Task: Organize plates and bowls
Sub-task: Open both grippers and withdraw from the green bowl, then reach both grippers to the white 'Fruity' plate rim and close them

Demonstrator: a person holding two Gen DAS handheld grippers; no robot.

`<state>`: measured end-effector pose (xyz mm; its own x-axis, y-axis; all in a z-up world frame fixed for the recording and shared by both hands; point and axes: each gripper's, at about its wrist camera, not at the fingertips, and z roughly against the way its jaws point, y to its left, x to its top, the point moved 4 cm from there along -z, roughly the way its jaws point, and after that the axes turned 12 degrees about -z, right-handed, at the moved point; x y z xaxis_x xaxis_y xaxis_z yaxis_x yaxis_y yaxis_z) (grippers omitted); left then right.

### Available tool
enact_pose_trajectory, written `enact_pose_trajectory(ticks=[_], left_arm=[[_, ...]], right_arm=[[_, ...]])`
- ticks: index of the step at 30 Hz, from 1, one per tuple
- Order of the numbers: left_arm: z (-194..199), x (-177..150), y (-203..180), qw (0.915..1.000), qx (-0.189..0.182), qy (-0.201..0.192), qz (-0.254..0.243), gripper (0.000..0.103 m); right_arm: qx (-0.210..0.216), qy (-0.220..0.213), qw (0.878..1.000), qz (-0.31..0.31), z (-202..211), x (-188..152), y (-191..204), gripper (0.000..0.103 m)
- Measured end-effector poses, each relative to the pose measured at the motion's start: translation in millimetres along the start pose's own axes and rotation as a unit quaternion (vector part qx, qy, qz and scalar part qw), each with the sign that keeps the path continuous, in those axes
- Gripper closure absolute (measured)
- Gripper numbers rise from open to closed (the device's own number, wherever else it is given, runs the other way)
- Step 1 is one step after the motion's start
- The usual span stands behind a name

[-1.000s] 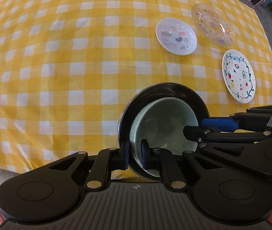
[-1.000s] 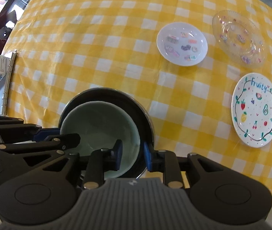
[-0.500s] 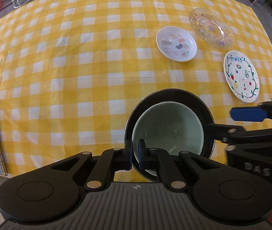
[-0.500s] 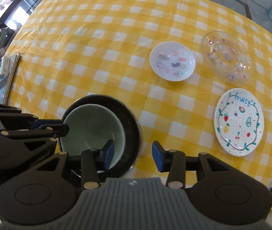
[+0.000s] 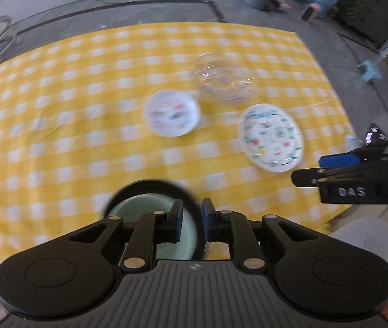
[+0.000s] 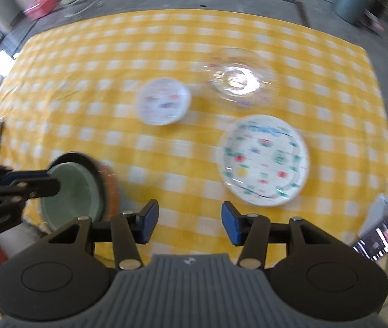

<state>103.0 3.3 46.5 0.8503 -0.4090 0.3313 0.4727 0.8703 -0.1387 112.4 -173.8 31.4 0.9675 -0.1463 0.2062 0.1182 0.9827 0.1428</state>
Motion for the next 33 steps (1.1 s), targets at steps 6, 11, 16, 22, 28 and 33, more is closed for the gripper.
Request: enact_pose_trajectory(ticks=[6,11,16,22,28,33], left_arm=[[-25,21,-40,0.9981,-0.046,-0.039,0.009,0.079],[-64,32,-68,0.9955,-0.066,-0.055,0.039,0.079],[-103,40,-70,0.9930,-0.025,-0.081,0.083,0.077],[-137,42,-59,0.9866,0.016,-0.108,0.121,0.054],[-159,41,-47,0.9816,0.030,-0.118,0.147,0.053],[-165,39,-44,0.9797,0.027,-0.136,0.145,0.051]], right_arm=[[0.008,-0.019,0.997,-0.076,-18,-1,-70,0.052],[0.026,-0.038,0.992,-0.118,-49,-5,-112,0.052],[0.036,-0.100,0.986,-0.128,-73,-1,-133,0.052],[0.022,-0.131,0.978,-0.163,-106,14,-159,0.052],[0.029,-0.143,0.975,-0.169,-124,19,-172,0.056],[0.022,-0.159,0.977,-0.144,-125,22,-163,0.056]])
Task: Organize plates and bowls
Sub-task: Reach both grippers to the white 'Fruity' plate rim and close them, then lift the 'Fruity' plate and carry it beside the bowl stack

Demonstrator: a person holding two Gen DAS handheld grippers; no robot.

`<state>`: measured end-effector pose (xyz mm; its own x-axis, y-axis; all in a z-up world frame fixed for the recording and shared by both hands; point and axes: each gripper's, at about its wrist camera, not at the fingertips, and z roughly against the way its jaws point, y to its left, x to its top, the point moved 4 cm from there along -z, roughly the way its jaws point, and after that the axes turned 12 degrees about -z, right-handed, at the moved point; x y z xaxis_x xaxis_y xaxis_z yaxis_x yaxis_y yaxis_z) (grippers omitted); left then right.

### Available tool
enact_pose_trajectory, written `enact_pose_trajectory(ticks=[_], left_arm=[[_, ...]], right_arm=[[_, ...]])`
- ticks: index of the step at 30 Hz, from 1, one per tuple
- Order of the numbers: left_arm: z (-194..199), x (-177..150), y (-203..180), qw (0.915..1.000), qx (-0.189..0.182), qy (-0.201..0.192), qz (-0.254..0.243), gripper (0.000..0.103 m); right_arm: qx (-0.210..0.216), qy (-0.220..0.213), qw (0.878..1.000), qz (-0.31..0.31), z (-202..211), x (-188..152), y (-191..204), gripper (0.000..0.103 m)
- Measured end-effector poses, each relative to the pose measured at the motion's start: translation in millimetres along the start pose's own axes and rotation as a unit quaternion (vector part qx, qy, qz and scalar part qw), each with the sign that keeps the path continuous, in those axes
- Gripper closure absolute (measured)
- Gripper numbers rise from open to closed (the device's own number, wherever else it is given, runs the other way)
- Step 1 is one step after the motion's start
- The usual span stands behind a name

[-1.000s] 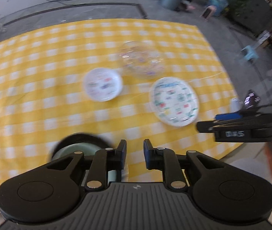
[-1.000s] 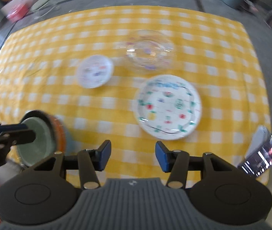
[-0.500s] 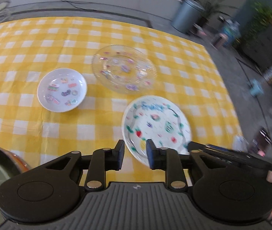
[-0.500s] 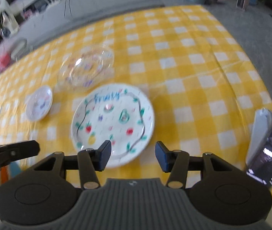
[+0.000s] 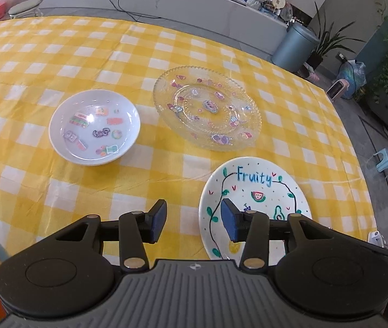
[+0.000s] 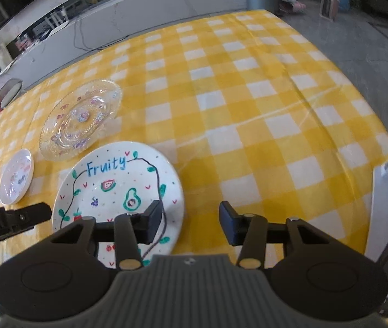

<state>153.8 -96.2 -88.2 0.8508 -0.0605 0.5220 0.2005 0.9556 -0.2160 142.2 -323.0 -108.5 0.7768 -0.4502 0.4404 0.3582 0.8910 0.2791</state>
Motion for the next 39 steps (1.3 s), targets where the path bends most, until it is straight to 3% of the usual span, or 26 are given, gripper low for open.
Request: enact_pose_trajectory(ticks=[4,8,11,17,20,22,24,33,39], left_arm=[[-5,1,-3,0.9999,0.000,-0.006,-0.014,0.051],[-10,0,1,0.9999,-0.008,-0.010,-0.006,0.052],[-13,-2,4,0.9997,-0.023,-0.009,0.004,0.059],[-17,-6,7,0.9993,-0.033,-0.016,0.008,0.068],[-17,-6,6,0.9991,-0.038,-0.018,0.008,0.071],[-19,-6,4,0.9989,-0.044,-0.016,0.001,0.077],[-21,-6,1,0.9985,-0.054,-0.009,0.002,0.090],[-15,-8,-4,0.9988,-0.046,-0.014,0.005,0.091],[4,-15,1,0.9991,-0.037,-0.022,0.003,0.091]], right_arm=[[0.011,-0.001,1.000,-0.008,-2,5,0,0.056],[0.018,-0.002,1.000,-0.020,-1,5,-4,0.067],[0.030,0.003,0.999,-0.029,0,4,-7,0.077],[0.051,0.012,0.998,-0.033,-3,4,-4,0.087],[0.048,0.010,0.998,-0.029,-4,3,-2,0.087],[0.049,0.009,0.998,-0.029,-3,3,-2,0.087],[0.050,0.009,0.998,-0.032,-3,3,-3,0.087],[0.052,0.007,0.998,-0.036,-2,3,-4,0.088],[0.076,0.019,0.996,-0.049,10,-2,-6,0.090]])
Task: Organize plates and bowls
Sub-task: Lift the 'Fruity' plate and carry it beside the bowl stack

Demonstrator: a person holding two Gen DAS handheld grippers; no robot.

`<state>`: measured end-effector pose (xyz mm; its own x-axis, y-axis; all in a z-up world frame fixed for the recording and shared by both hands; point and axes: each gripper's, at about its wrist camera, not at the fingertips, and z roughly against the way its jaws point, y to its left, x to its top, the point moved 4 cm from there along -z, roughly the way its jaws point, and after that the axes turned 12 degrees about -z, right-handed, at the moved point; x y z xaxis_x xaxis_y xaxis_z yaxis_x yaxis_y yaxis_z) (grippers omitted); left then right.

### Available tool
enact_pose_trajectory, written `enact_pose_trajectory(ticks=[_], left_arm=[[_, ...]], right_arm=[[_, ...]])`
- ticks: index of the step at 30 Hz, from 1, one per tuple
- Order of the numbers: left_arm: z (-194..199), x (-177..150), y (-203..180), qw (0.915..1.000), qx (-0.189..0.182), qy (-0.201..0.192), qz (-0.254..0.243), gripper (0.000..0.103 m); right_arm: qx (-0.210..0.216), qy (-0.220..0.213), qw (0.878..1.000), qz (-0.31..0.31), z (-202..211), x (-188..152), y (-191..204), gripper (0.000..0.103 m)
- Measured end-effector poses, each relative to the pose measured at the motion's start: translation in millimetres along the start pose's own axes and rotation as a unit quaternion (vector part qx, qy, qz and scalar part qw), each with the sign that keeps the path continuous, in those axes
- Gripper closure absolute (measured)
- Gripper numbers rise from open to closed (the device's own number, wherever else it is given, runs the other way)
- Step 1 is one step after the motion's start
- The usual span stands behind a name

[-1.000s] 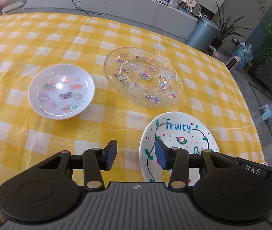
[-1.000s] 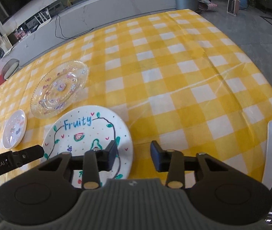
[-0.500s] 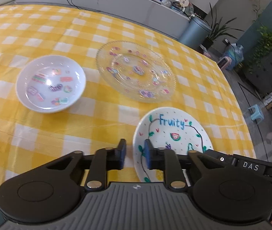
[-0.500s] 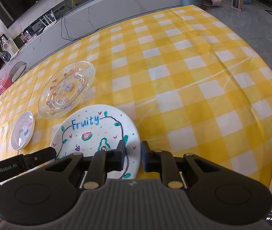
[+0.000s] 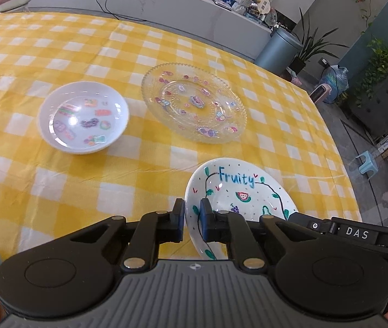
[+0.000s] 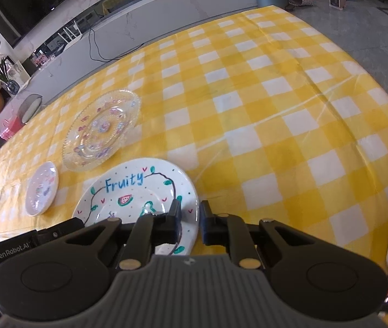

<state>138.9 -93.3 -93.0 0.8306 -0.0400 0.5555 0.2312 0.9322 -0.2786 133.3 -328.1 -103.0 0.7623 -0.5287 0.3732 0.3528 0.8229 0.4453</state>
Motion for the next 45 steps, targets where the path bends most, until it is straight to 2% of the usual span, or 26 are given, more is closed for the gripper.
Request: enact_pose_trajectory(ticks=[9,12,18,33,45], left_arm=[[37,-26,-4,1.0000,0.006,-0.001,-0.003,0.091],[46,-37,-8,0.9999,0.012,-0.001,-0.011,0.091],[52,-54,-7,0.9998,0.016,0.004,-0.009,0.090],[50,-71,-3,0.9993,0.028,0.025,-0.008,0.090],[46,-74,-2,0.9986,0.034,0.040,-0.009,0.090]], right_arm=[[0.010,0.029,1.000,0.007,25,-29,2,0.090],[0.014,0.045,0.999,-0.011,31,-41,-5,0.090],[0.000,0.049,0.999,-0.001,41,-51,-3,0.090],[-0.044,0.071,0.996,0.044,30,-65,6,0.090],[-0.055,0.077,0.994,0.056,23,-66,11,0.090]])
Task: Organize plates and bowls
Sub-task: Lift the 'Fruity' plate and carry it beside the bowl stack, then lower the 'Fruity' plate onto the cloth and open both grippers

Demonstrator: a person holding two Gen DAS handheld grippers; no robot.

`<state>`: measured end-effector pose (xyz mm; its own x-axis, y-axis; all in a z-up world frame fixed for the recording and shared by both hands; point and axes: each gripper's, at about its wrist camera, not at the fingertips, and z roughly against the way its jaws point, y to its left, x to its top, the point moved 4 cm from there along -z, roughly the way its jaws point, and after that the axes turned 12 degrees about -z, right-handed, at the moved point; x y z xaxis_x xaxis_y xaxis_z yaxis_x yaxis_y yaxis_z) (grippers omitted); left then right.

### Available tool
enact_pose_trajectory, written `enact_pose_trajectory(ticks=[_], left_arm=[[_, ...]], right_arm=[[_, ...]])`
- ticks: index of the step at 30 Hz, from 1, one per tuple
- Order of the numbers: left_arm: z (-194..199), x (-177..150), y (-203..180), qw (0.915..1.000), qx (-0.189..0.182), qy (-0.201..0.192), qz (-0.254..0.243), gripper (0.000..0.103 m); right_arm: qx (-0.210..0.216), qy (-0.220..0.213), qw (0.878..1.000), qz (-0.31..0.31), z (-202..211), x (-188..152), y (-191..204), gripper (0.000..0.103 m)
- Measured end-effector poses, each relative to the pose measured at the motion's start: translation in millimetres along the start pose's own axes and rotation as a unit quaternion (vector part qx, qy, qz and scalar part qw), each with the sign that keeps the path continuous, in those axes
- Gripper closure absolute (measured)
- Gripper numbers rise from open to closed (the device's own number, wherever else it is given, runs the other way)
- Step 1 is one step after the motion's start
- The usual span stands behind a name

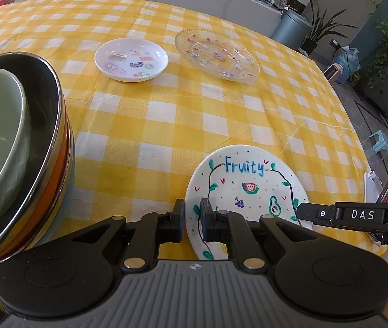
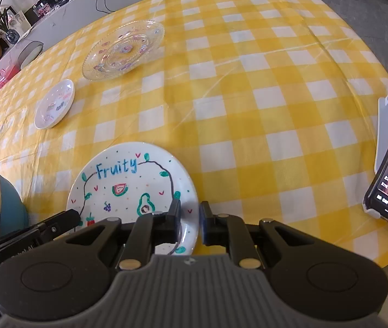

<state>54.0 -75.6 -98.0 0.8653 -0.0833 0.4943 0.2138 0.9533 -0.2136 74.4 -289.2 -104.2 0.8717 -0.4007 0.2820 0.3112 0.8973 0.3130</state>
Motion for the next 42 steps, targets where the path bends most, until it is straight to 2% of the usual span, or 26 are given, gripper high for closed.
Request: enact_pose_trajectory(ticks=[5,8,10,12,14,16,18,21,28,32,34,36,38,42], left_arm=[[0,1,-1,1.0000,0.001,0.002,0.000,0.090],[1,2,1,0.9999,0.010,-0.002,0.004,0.088],[4,4,1,0.9999,0.014,-0.006,0.001,0.084],[6,5,0,0.9999,0.013,-0.010,0.002,0.079],[8,9,1,0.9998,0.013,-0.011,0.005,0.073],[9,13,-1,0.9999,0.011,-0.007,0.004,0.072],[10,18,-2,0.9999,0.010,0.004,0.001,0.072],[14,27,-6,0.9998,-0.007,0.017,-0.002,0.071],[23,62,-17,0.9978,-0.030,0.042,-0.043,0.068],[25,89,-16,0.9963,-0.023,0.041,-0.072,0.065],[23,103,-16,0.9945,-0.026,0.047,-0.090,0.063],[17,115,-14,0.9922,-0.047,0.063,-0.097,0.063],[10,125,-10,0.9901,-0.064,0.078,-0.097,0.062],[-1,144,-4,0.9856,-0.062,0.087,-0.131,0.060]], right_arm=[[-0.005,-0.004,1.000,0.005,1,-1,1,0.090],[-0.006,-0.015,1.000,0.005,6,-1,1,0.085],[-0.002,-0.021,1.000,0.005,9,0,0,0.080],[-0.003,-0.027,1.000,0.005,11,0,0,0.069],[-0.007,-0.034,0.999,0.007,13,1,0,0.065],[-0.006,-0.039,0.999,0.009,15,1,0,0.063],[-0.009,-0.047,0.999,0.011,17,3,1,0.056],[-0.008,-0.054,0.998,0.009,19,5,1,0.053],[-0.014,-0.062,0.998,0.005,18,16,2,0.053],[-0.015,-0.058,0.998,0.014,11,25,12,0.052],[-0.018,-0.055,0.998,0.023,7,31,19,0.049],[-0.018,-0.057,0.998,0.031,4,39,27,0.040],[-0.018,-0.058,0.997,0.039,1,46,36,0.040],[-0.016,-0.056,0.997,0.047,-8,63,48,0.040]])
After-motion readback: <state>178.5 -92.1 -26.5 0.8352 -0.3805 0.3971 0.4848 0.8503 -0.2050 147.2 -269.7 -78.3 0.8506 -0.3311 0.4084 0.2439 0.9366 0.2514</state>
